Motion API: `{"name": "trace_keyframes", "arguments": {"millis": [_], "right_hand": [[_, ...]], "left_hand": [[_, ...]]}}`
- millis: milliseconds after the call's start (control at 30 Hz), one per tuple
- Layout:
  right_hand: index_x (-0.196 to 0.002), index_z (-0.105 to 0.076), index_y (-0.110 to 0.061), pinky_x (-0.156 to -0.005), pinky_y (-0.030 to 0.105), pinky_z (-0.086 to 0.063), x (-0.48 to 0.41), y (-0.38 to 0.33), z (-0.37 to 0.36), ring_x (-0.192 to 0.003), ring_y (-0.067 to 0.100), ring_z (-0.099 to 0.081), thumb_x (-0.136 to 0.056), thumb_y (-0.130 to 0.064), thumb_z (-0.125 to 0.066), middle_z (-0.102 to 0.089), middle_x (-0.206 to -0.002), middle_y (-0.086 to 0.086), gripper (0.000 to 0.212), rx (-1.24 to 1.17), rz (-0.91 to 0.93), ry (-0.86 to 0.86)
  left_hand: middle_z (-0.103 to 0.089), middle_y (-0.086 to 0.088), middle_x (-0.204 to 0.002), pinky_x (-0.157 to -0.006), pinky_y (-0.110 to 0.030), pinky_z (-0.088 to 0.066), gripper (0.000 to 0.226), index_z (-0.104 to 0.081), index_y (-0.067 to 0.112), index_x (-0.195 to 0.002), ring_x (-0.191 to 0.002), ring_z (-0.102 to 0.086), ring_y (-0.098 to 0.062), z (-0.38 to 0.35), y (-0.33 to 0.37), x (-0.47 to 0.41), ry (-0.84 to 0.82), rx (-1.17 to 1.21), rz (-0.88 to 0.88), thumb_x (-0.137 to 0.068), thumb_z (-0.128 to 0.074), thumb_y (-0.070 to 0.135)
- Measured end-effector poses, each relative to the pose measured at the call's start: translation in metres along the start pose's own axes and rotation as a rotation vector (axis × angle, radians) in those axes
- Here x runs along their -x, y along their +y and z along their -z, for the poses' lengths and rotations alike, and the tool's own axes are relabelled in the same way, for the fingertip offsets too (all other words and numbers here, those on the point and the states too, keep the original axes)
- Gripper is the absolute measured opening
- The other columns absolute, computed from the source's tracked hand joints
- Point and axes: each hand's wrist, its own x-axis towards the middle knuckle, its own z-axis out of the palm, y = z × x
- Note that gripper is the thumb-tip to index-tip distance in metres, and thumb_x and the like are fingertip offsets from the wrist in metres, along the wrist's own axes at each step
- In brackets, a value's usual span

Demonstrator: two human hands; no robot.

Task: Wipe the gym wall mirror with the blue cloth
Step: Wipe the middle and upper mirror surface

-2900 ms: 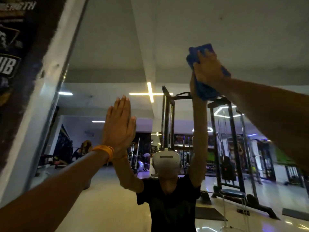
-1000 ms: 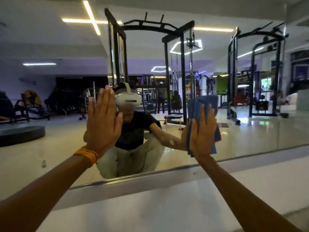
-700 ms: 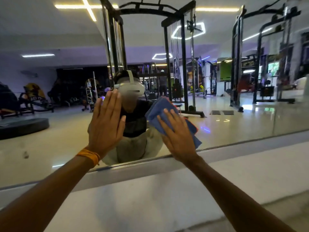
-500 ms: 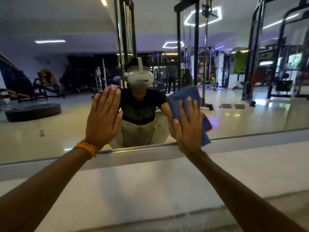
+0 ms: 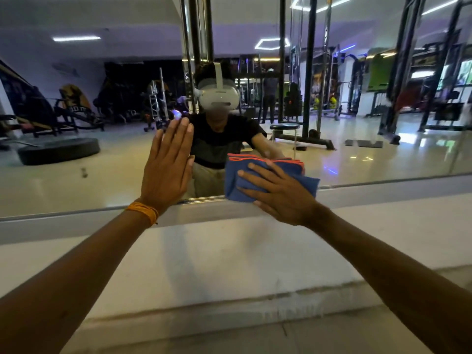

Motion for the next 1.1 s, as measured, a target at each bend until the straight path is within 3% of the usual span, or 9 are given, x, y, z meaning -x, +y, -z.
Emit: {"name": "trace_keyframes", "arguments": {"millis": [167, 300, 400, 533, 600, 733, 867, 1000, 1100], "right_hand": [[-0.16, -0.03, -0.023, -0.129, 0.046, -0.002, -0.026, -0.001, 0.004, -0.158, 0.027, -0.012, -0.11, -0.039, -0.032, -0.021, -0.169, 0.006, 0.053, 0.059, 0.027, 0.027], [-0.161, -0.024, -0.023, -0.129, 0.047, -0.003, 0.044, 0.037, 0.01, -0.158, 0.03, -0.011, -0.112, -0.039, -0.026, -0.017, -0.169, 0.006, 0.051, 0.016, -0.302, 0.095], [-0.161, -0.022, -0.019, -0.126, 0.06, -0.012, 0.035, 0.012, 0.006, -0.157, 0.036, -0.011, -0.113, -0.038, -0.023, -0.018, -0.168, 0.011, 0.052, -0.079, -0.535, 0.175], [-0.159, -0.033, -0.019, -0.129, 0.049, -0.005, -0.032, -0.034, -0.004, -0.157, 0.029, -0.009, -0.11, -0.033, -0.035, -0.023, -0.168, 0.01, 0.051, -0.076, -0.155, 0.125], [-0.159, -0.032, -0.02, -0.128, 0.047, -0.008, -0.036, -0.023, -0.003, -0.157, 0.028, -0.013, -0.109, -0.033, -0.036, -0.023, -0.168, 0.009, 0.052, -0.039, -0.121, 0.122], [-0.163, -0.016, -0.026, -0.126, 0.057, -0.015, 0.02, 0.016, -0.002, -0.158, 0.029, -0.007, -0.108, -0.026, -0.046, -0.012, -0.171, 0.007, 0.062, -0.079, -0.479, 0.217], [-0.163, -0.016, -0.02, -0.125, 0.061, -0.013, 0.011, 0.0, 0.004, -0.159, 0.026, 0.0, -0.112, -0.029, -0.03, -0.007, -0.172, 0.008, 0.055, -0.201, -0.841, 0.366], [-0.161, -0.023, -0.022, -0.128, 0.053, -0.003, -0.044, -0.048, -0.014, -0.158, 0.034, -0.006, -0.109, -0.033, -0.036, -0.019, -0.169, 0.012, 0.055, -0.067, -0.382, 0.194], [-0.16, -0.027, -0.022, -0.128, 0.049, -0.002, -0.044, -0.033, -0.013, -0.156, 0.035, -0.015, -0.107, -0.032, -0.044, -0.026, -0.167, 0.012, 0.057, 0.015, -0.326, 0.218]], "left_hand": [[-0.011, -0.015, -0.171, -0.129, -0.05, -0.012, 0.061, -0.018, 0.002, -0.162, -0.159, -0.008, -0.029, 0.005, -0.016, 0.015, -0.008, 0.019, -0.035, -0.107, -0.033, 0.025], [-0.01, -0.014, -0.171, -0.129, -0.05, -0.011, 0.061, -0.018, 0.003, -0.162, -0.159, -0.01, -0.03, 0.003, -0.026, 0.018, -0.011, 0.005, -0.032, -0.109, -0.028, 0.03], [-0.012, -0.015, -0.171, -0.129, -0.049, -0.01, 0.062, -0.017, 0.003, -0.163, -0.159, -0.011, -0.031, 0.0, -0.023, 0.018, 0.005, -0.008, -0.009, -0.108, -0.03, 0.03], [-0.01, -0.013, -0.172, -0.129, -0.048, -0.007, 0.062, -0.016, 0.004, -0.163, -0.159, -0.009, -0.03, -0.004, -0.02, 0.019, 0.018, -0.003, 0.013, -0.108, -0.034, 0.027], [-0.011, -0.014, -0.172, -0.129, -0.049, -0.007, 0.062, -0.016, 0.004, -0.163, -0.159, -0.009, -0.03, -0.004, -0.022, 0.019, 0.013, 0.002, 0.005, -0.108, -0.034, 0.028], [-0.01, -0.013, -0.172, -0.129, -0.051, -0.011, 0.063, -0.014, 0.005, -0.163, -0.159, -0.007, -0.029, -0.003, -0.023, 0.02, -0.007, 0.017, 0.005, -0.109, -0.031, 0.03], [-0.01, -0.012, -0.172, -0.128, -0.052, -0.012, 0.063, -0.015, 0.006, -0.163, -0.159, -0.008, -0.029, -0.007, -0.02, 0.02, 0.02, 0.025, 0.023, -0.108, -0.033, 0.03], [-0.011, -0.012, -0.172, -0.129, -0.05, -0.011, 0.063, -0.015, 0.006, -0.163, -0.159, -0.008, -0.029, -0.011, -0.02, 0.021, 0.05, 0.021, 0.039, -0.108, -0.034, 0.029], [-0.012, -0.012, -0.172, -0.128, -0.052, -0.013, 0.062, -0.016, 0.006, -0.163, -0.159, -0.008, -0.029, -0.01, -0.024, 0.02, 0.038, 0.039, 0.012, -0.109, -0.035, 0.029]]}}
